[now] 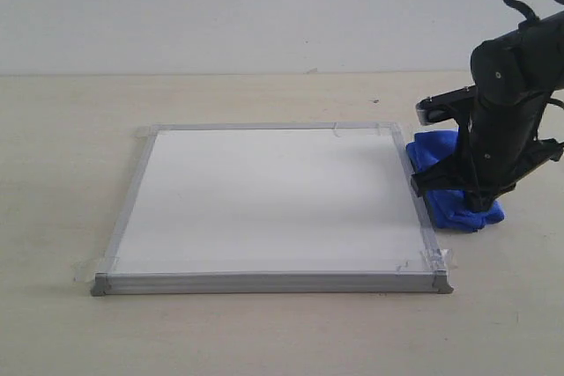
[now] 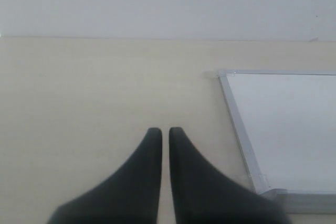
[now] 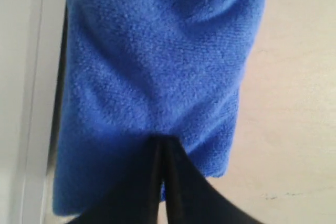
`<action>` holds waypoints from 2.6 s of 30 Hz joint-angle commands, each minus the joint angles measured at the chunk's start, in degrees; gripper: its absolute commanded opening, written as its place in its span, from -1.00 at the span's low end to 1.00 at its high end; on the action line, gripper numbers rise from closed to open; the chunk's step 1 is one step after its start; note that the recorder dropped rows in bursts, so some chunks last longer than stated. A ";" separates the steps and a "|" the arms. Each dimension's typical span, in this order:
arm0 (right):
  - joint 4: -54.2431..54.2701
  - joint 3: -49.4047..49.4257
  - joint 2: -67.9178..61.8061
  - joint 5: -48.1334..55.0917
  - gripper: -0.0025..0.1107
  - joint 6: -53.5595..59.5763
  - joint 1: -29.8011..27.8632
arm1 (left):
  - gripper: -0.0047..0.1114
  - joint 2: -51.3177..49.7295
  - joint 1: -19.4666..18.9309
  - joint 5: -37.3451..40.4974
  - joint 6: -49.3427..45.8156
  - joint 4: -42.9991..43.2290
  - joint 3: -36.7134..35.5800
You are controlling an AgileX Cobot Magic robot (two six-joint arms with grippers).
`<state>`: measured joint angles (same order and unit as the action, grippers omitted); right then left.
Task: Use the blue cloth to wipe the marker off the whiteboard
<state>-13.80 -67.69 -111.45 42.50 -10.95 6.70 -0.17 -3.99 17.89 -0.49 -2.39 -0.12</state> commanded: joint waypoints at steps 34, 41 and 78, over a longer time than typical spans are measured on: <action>6.84 32.98 82.21 -22.44 -0.96 4.39 10.50 | -0.84 0.17 -0.07 -0.54 0.05 0.07 0.12; 3.11 55.75 97.44 -34.15 -0.96 4.79 -3.36 | -0.84 0.17 -0.07 -0.54 0.05 0.07 0.12; 15.02 67.69 111.45 -23.13 -0.96 15.33 -8.34 | -0.84 0.17 -0.07 -0.56 0.05 0.07 0.12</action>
<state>0.79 0.02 -0.25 19.55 3.83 -1.27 -0.17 -3.99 17.89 -0.49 -2.39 -0.12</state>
